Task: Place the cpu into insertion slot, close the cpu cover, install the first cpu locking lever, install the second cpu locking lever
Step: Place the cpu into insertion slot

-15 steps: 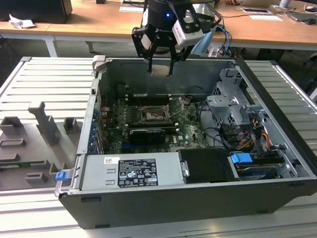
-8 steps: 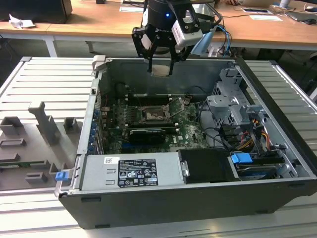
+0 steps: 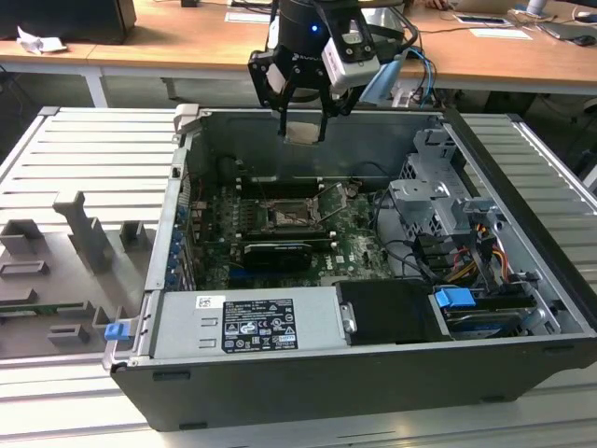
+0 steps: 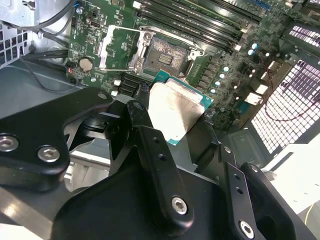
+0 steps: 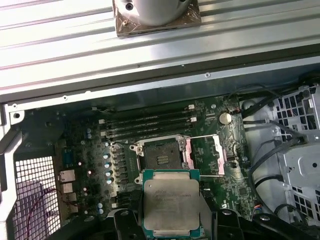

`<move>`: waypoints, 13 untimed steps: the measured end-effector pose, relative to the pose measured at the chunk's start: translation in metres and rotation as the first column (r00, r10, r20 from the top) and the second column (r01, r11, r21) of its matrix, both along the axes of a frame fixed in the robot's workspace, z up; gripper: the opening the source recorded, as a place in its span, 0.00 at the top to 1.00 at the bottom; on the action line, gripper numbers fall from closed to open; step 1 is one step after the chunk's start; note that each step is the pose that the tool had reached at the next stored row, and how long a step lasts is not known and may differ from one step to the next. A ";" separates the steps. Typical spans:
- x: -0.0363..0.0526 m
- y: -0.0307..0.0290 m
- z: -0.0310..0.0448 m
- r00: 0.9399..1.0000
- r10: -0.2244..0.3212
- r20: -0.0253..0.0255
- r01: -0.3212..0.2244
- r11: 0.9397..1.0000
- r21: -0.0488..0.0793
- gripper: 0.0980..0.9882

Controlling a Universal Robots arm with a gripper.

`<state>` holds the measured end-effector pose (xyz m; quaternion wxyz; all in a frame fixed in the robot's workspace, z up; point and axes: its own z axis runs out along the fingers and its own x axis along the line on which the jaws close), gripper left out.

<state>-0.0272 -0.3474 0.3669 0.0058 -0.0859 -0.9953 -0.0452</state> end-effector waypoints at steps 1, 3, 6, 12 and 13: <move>0.0000 0.0000 0.0000 1.000 -0.003 0.000 0.003 1.000 0.000 0.50; 0.0000 0.0000 0.0000 1.000 -0.010 0.000 0.010 1.000 0.000 0.50; 0.0000 0.0000 0.0000 1.000 -0.025 0.000 0.025 1.000 0.000 0.50; -0.0001 0.0000 -0.0001 0.997 -0.072 0.000 0.072 0.997 0.000 0.50; -0.0001 0.0000 -0.0002 0.996 -0.091 0.000 0.091 0.996 0.000 0.50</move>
